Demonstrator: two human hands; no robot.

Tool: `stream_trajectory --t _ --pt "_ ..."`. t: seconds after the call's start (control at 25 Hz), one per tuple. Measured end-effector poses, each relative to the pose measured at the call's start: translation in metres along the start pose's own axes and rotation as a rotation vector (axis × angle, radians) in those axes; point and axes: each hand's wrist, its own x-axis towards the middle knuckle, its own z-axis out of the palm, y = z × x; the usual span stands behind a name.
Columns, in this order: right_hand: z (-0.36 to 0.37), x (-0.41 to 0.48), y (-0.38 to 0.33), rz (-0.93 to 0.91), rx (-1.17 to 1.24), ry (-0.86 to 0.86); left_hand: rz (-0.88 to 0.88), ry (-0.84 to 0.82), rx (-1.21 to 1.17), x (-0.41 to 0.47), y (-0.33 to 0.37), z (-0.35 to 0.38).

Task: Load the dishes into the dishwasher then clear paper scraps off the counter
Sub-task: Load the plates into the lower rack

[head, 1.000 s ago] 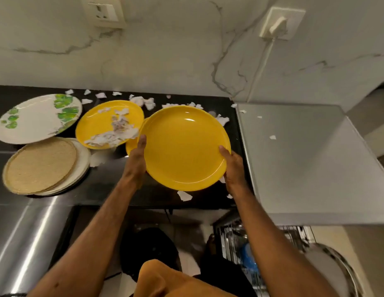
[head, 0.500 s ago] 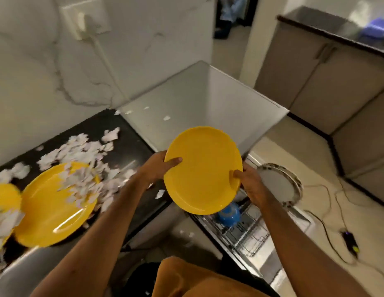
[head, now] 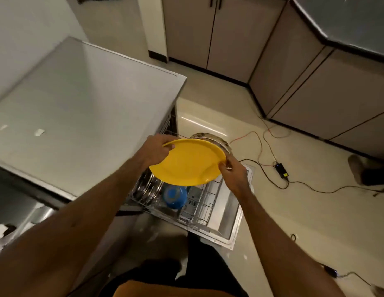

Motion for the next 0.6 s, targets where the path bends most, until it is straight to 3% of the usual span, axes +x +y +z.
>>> stream_trajectory --t 0.28,0.48,0.6 --pt "0.002 0.065 0.047 -0.149 -0.392 -0.033 0.081 -0.102 0.122 0.087 -0.009 0.072" --pt "0.019 0.111 0.103 -0.100 -0.496 0.006 0.148 -0.031 0.575 0.161 -0.028 0.127" --pt "0.032 0.136 0.141 -0.052 -0.544 0.025 0.088 -0.055 0.624 0.205 -0.042 0.165"
